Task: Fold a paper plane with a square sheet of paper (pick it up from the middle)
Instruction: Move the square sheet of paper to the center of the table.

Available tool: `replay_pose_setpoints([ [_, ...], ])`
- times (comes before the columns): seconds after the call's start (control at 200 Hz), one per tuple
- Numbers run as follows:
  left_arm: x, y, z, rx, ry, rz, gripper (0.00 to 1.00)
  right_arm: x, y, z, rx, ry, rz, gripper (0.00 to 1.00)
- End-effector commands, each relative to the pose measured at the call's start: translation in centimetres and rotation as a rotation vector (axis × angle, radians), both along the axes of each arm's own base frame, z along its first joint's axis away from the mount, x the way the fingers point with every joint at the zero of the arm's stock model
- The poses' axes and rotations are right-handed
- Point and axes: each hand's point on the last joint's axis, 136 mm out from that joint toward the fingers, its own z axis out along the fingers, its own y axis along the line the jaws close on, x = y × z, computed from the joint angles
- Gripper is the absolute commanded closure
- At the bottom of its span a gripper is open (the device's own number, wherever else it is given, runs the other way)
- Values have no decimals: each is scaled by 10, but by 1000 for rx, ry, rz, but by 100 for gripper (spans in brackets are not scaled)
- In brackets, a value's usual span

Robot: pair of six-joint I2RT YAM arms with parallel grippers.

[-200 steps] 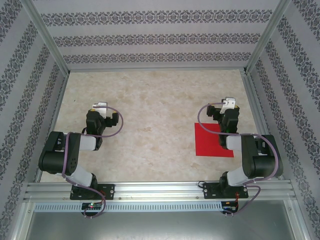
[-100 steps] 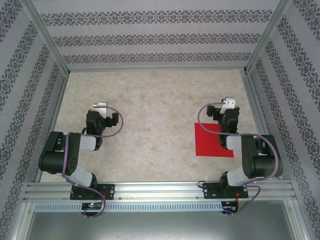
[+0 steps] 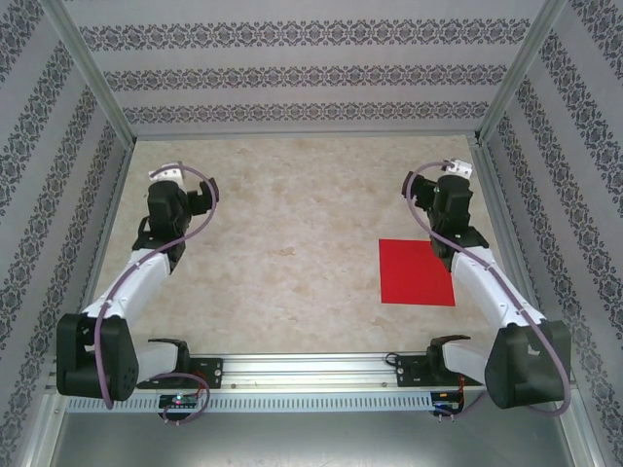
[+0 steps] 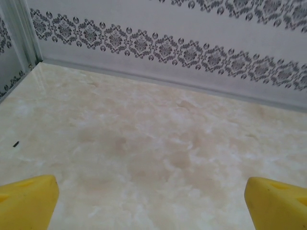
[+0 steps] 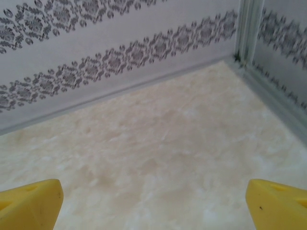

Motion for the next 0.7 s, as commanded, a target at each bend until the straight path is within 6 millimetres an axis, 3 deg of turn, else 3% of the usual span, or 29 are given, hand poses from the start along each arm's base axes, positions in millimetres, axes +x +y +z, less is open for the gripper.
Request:
replay_pose_setpoints([
  [0.0, -19, -6, -15, -142, 167, 11, 0, -42, 17, -74, 184, 351, -63, 2],
  [0.135, -21, -23, -8, -191, 208, -75, 0, -55, 31, -121, 343, 505, -120, 2],
  [0.29, -22, -39, -13, -215, 261, -159, 0, -62, 38, -163, 389, 639, -155, 3],
  [0.609, -22, -41, -25, -222, 295, -167, 0, -73, 42, -200, 428, 745, -211, 3],
  [0.694, -21, -41, -29, -227, 306, -167, 0, -69, 49, -199, 412, 752, -198, 4],
])
